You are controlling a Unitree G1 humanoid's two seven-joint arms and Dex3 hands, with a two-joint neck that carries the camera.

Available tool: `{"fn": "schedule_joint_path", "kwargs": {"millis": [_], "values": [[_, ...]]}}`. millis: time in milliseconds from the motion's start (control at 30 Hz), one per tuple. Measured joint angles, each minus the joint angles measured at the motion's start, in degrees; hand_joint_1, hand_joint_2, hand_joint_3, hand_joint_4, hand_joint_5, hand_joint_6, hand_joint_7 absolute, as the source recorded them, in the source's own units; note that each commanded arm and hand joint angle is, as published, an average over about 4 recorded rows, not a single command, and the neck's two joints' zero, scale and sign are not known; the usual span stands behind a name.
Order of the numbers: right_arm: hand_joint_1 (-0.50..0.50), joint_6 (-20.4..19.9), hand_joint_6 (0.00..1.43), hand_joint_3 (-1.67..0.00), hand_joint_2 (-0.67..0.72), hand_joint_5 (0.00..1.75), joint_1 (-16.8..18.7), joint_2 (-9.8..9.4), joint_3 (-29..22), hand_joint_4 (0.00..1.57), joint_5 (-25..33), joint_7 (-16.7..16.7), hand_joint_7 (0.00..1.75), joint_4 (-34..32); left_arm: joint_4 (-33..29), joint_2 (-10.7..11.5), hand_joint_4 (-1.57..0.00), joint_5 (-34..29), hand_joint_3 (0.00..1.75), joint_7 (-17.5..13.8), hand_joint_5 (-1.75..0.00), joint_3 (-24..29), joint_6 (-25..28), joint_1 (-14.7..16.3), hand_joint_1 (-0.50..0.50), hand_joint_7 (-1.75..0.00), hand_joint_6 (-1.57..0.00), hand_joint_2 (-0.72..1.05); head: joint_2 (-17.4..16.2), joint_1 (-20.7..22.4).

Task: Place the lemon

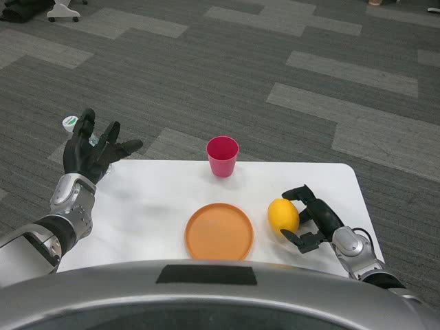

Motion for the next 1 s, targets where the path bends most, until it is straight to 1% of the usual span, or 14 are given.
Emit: {"fn": "schedule_joint_path", "kwargs": {"millis": [67, 100, 200, 233, 300, 333, 367, 433, 500, 533, 600, 867, 933, 1000], "values": [[-0.35, -0.2, 0.0, -1.29, -0.54, 1.5, -0.1, 0.0, -0.5, 0.0, -0.1, 0.2, 1.19, 0.4, 0.0, 0.0, -0.04, 0.0, 0.09, 0.0, 0.0, 0.0, 0.0, 0.0, 0.5, 0.0, 0.0, 1.05, 0.0, 0.0], [-0.34, -0.3, 0.0, -1.23, -0.54, 1.48, -0.1, 0.01, -0.7, 0.0, -0.1, 0.3, 1.1, 0.6, 0.0, 0.0, -0.04, 0.0, 0.09, 0.0, 0.0, 0.0, 0.0, 0.0, 0.5, 0.0, 0.0, 1.05, 0.0, 0.0], [-0.3, -0.7, 0.0, -1.01, -0.49, 1.45, -0.4, 0.01, -1.4, 0.0, -0.1, 0.5, 0.49, 1.8, 0.0, 0.0, -0.04, 0.0, 0.09, 0.0, 0.0, 0.0, 0.0, 0.0, 0.5, 0.0, 0.0, 1.05, 0.0, 0.0], [-0.27, -0.9, 0.0, -0.87, -0.45, 1.43, -0.6, 0.01, -1.7, 0.0, -0.1, 0.6, 0.28, 2.4, 0.0, 0.0, -0.04, 0.0, 0.09, 0.0, 0.0, 0.0, 0.0, 0.0, 0.5, 0.0, 0.0, 1.05, -0.1, -0.1], [-0.22, -1.0, 0.0, -0.67, -0.35, 1.38, -0.8, 0.06, -2.5, 0.0, -0.1, 0.8, 0.1, 3.1, 0.0, 0.0, -0.04, 0.0, 0.09, 0.0, 0.0, 0.0, 0.0, 0.0, 0.5, 0.0, 0.0, 1.05, -0.1, -0.1], [-0.19, -1.0, 0.0, -0.52, -0.24, 1.36, -0.9, 0.09, -3.1, 0.0, -0.1, 0.9, 0.07, 3.3, 0.0, 0.0, -0.04, 0.0, 0.09, 0.0, 0.0, 0.0, 0.0, 0.0, 0.5, 0.0, 0.0, 1.05, -0.1, -0.1], [-0.18, -1.0, 0.0, -0.44, -0.16, 1.36, -0.9, 0.11, -3.7, 0.0, -0.1, 1.0, 0.07, 3.5, 0.0, 0.0, -0.04, 0.0, 0.09, 0.0, 0.0, 0.0, 0.0, 0.0, 0.5, 0.0, 0.0, 1.05, -0.1, -0.1], [-0.14, -1.0, 0.0, -0.22, 0.12, 1.31, -0.9, 0.14, -4.8, 0.0, -0.1, 1.1, 0.03, 3.7, 0.0, 0.0, -0.04, 0.0, 0.09, 0.0, 0.0, 0.0, 0.0, 0.0, 0.5, 0.0, 0.0, 1.05, -0.1, -0.1], [-0.08, -1.0, 0.0, -0.1, 0.34, 1.26, -0.9, 0.16, -5.3, 0.0, 0.0, 1.3, 0.0, 3.9, 0.0, 0.0, -0.04, 0.0, 0.09, 0.0, 0.0, 0.0, 0.0, 0.0, 0.5, 0.0, 0.0, 1.05, -0.1, -0.1], [-0.06, -1.0, 0.0, -0.08, 0.41, 1.26, -1.0, 0.17, -5.6, 0.0, 0.0, 1.5, 0.0, 4.2, 0.0, 0.0, -0.04, 0.0, 0.09, 0.0, 0.0, 0.0, 0.0, 0.0, 0.5, 0.0, 0.0, 1.05, -0.1, -0.1], [-0.04, -1.1, 0.0, -0.08, 0.47, 1.21, -1.2, 0.22, -5.9, 0.0, 0.1, 1.7, 0.0, 4.7, 0.0, 0.0, -0.04, 0.0, 0.09, 0.0, 0.0, 0.0, 0.0, 0.0, 0.5, 0.0, 0.0, 1.05, -0.1, -0.1], [-0.04, -1.1, 0.0, -0.08, 0.47, 1.09, -1.3, 0.47, -6.8, 0.0, 0.3, 2.2, 0.0, 5.1, 0.0, 0.0, -0.04, 0.0, 0.09, 0.0, 0.0, 0.0, 0.0, 0.0, 0.5, 0.0, 0.0, 1.05, -0.2, 0.1], [-0.04, -1.1, 0.0, -0.08, 0.47, 1.07, -1.4, 0.69, -7.9, 0.0, 0.3, 2.3, 0.0, 5.2, 0.0, 0.0, -0.04, 0.0, 0.09, 0.0, 0.0, 0.0, 0.0, 0.0, 0.5, 0.0, 0.0, 1.05, -0.2, 0.1], [-0.04, -1.5, 0.0, -0.08, 0.42, 1.07, -1.3, 1.28, -10.5, 0.0, 0.3, 2.4, 0.0, 5.4, 0.0, 0.0, -0.05, 0.0, 0.09, 0.0, 0.0, 0.0, 0.0, 0.0, 0.5, 0.0, 0.0, 1.05, -0.2, 0.0]]}}
